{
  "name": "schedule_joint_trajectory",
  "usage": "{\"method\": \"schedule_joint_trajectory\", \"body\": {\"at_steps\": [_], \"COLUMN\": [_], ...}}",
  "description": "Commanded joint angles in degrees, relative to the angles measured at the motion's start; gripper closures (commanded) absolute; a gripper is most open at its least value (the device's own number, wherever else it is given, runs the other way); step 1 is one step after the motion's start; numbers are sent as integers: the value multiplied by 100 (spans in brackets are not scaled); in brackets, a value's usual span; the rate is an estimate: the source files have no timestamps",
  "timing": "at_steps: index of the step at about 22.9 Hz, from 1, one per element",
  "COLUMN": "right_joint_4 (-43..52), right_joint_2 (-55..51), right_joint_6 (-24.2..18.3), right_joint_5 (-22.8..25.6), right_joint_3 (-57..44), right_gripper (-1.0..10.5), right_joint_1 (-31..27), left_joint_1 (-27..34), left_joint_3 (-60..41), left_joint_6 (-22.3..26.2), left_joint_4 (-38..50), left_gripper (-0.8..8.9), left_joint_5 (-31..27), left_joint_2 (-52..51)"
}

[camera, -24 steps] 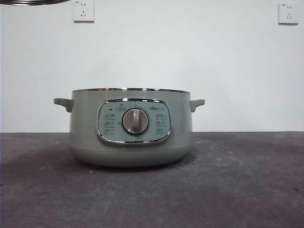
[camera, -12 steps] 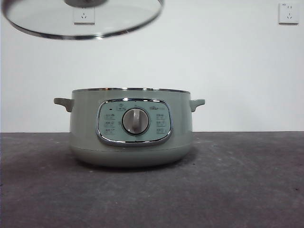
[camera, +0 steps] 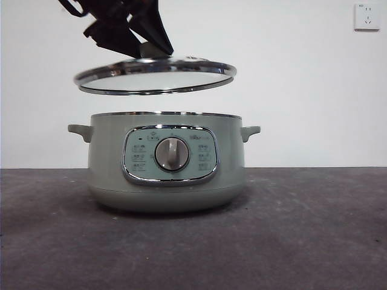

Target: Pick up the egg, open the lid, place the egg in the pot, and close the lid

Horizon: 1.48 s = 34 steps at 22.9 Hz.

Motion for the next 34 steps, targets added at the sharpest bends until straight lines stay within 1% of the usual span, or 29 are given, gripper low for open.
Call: {"method": "schedule_joint_trajectory", "body": {"at_steps": [1,3,10,13,20,25,29,34], "right_joint_4": [66,44,42,22,17,24,26,26], "right_joint_2": [-223,-328,-358,-358,-358,-358,-358,-358], "right_joint_6": [205,219,170,166,166,155,149,149], "right_joint_5": [35,39,127,127,127,129,190,190], "right_joint_3": [-184,-201,-201,-201,-201,-201,-201,-201], "right_gripper": [573,573,573,573,573,573,573,573], "right_joint_1": [11,11,11,11,11,11,11,11], "left_joint_1": [-24,-24,-142,-229,-232,-234,-221,-221], "left_joint_3": [328,446,450,450,450,450,450,450], "left_joint_6": [66,66,63,66,66,107,157,155], "left_joint_4": [289,291,337,330,284,131,-247,-319], "left_gripper": [822,822,822,822,822,822,822,822], "left_joint_5": [28,-83,-94,-337,-492,-531,-535,-520], "left_joint_2": [149,345,844,920,1126,1165,1165,1165]}}
